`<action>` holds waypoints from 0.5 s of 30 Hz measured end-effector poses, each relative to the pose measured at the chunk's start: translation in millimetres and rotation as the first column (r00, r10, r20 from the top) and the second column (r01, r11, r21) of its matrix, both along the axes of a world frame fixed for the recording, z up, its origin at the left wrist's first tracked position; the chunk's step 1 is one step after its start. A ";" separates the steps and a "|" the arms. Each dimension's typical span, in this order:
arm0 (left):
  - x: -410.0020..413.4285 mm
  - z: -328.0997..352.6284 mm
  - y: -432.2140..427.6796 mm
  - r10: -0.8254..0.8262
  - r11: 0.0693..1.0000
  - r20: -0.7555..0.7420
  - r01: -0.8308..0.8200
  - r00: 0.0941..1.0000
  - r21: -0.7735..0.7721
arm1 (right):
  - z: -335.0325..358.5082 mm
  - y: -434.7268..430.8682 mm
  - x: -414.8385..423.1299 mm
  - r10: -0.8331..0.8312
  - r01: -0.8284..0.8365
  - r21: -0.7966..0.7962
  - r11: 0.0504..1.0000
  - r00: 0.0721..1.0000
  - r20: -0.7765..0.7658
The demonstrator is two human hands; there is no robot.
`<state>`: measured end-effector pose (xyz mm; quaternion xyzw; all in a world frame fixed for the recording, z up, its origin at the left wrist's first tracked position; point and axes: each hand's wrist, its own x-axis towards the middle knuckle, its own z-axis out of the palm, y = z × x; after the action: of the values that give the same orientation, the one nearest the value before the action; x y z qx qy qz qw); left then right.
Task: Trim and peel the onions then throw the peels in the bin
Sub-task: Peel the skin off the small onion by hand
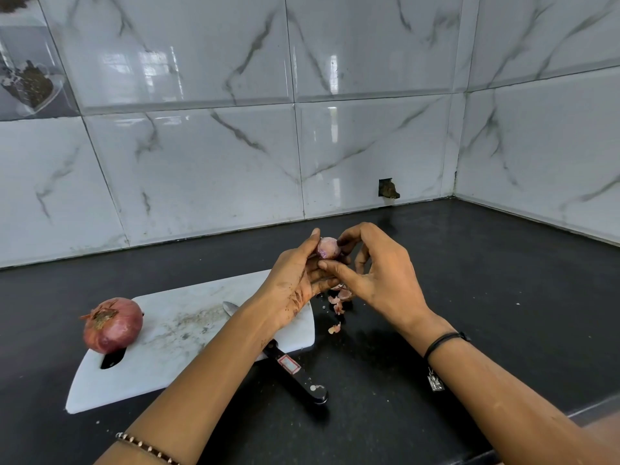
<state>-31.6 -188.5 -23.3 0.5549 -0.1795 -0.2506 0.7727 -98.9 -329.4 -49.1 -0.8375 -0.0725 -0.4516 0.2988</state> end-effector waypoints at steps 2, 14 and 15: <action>-0.7 0.6 0.7 -0.015 1.000 0.011 0.015 1.000 -0.003 | 0.9 0.8 -0.7 -0.011 0.010 0.017 1.000 1.000 0.008; -3.3 4.8 4.6 -0.132 0.986 0.047 0.136 0.990 -0.092 | 5.6 5.2 -5.6 0.018 -0.023 0.064 0.998 0.997 0.078; -2.9 4.3 4.5 -0.133 0.986 0.047 0.137 0.990 -0.096 | 5.2 5.1 -5.1 0.024 -0.029 0.061 0.998 0.997 0.075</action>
<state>-34.4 -183.9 -18.9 0.5075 -0.2445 -0.2818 0.7767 -104.1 -324.3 -43.9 -0.8094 -0.0805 -0.4804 0.3279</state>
